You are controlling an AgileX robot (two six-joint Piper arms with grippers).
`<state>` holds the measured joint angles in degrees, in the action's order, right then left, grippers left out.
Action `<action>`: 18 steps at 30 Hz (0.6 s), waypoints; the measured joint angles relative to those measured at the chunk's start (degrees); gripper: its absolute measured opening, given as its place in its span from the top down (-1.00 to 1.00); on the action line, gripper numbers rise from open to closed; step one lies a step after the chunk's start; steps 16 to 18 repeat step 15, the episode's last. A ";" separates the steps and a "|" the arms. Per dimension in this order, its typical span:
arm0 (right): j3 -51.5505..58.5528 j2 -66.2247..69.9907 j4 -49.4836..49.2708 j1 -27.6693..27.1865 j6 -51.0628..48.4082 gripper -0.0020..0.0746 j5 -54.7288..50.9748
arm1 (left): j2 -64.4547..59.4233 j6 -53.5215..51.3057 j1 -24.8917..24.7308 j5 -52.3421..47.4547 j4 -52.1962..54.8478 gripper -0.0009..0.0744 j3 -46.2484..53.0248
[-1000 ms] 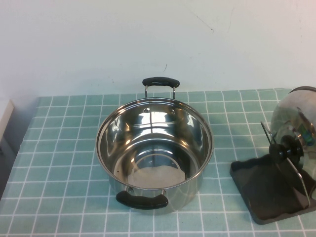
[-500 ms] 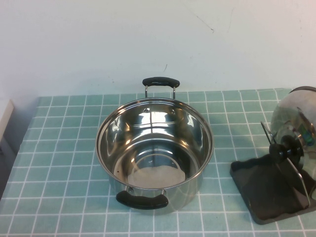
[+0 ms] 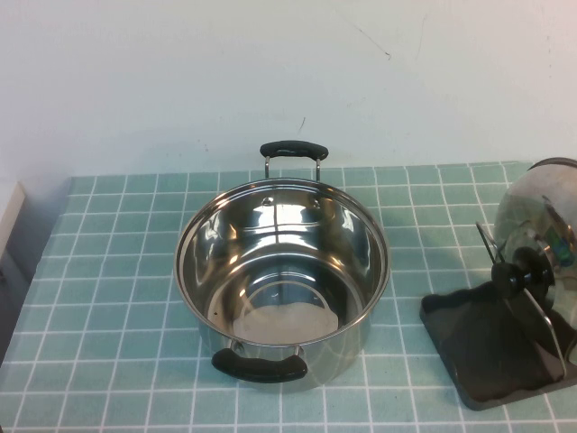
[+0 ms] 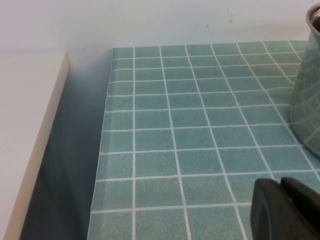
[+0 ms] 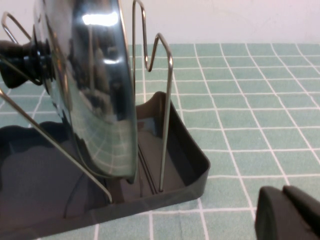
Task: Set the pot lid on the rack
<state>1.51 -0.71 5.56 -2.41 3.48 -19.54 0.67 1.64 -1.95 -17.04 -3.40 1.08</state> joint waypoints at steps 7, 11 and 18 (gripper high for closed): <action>-0.09 0.00 0.00 0.00 0.00 0.95 0.00 | 0.00 -0.10 0.00 0.00 0.00 0.98 0.00; -0.09 -0.04 0.00 0.00 0.00 0.95 0.00 | 0.00 -0.38 0.00 0.00 0.00 0.98 0.00; -0.09 -0.04 0.00 0.00 0.00 0.95 0.00 | 0.00 -0.38 0.00 0.00 0.00 0.98 0.00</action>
